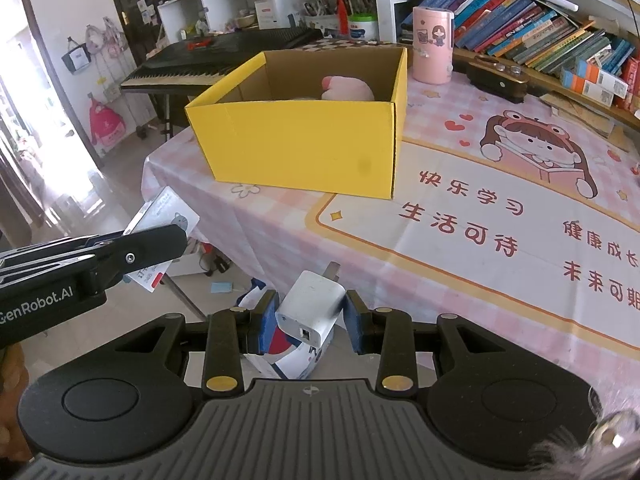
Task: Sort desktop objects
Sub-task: 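Lift and carry the small box and plug adapter toward the yellow box with both grippers, then lower both grippers into the yellow box and open them to release the items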
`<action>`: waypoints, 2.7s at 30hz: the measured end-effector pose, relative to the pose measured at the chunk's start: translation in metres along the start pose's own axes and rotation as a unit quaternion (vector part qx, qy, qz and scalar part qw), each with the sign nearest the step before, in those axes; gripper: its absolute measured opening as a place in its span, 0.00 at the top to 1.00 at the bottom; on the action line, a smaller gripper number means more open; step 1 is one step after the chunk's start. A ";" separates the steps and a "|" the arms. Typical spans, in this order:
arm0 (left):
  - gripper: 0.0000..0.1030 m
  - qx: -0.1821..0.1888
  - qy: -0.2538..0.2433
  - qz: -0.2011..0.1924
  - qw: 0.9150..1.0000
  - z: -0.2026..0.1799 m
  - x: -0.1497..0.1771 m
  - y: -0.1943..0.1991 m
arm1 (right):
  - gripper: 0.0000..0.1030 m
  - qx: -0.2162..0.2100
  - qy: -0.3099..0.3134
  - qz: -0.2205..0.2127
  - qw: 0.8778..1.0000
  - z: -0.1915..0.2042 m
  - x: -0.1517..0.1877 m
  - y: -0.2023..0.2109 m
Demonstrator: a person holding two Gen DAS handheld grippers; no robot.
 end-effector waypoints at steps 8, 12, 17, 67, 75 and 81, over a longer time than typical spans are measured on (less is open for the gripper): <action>0.87 -0.001 0.002 -0.001 1.000 0.003 0.001 0.003 | 0.68 -0.002 0.004 0.000 1.000 0.006 0.001 0.000; 0.87 0.000 0.002 -0.001 1.000 0.002 0.001 0.003 | 0.68 -0.001 0.004 0.000 1.000 0.006 0.001 0.000; 0.87 0.003 0.003 0.004 1.000 0.001 0.002 0.000 | 0.68 0.000 0.004 0.005 1.000 0.004 0.002 -0.002; 0.87 -0.113 0.002 -0.076 0.991 0.017 -0.154 -0.093 | 0.68 -0.075 0.101 -0.095 0.988 -0.042 -0.193 -0.058; 0.87 -0.143 0.008 -0.050 0.988 0.040 -0.174 -0.135 | 0.68 -0.063 0.166 -0.076 0.981 -0.044 -0.221 -0.098; 0.87 -0.158 0.004 -0.017 0.987 0.048 -0.171 -0.164 | 0.68 -0.062 0.218 -0.033 0.973 -0.046 -0.232 -0.129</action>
Point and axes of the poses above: each gripper's, at about its wrist camera, not at the fingertips, and y roughly against the way its jaws point, z to its left, x to its underside, the point moved 10 cm from there along -y, roughly the way its jaws point, and after that the axes turned 7 degrees about z, right-handed, at the moved point
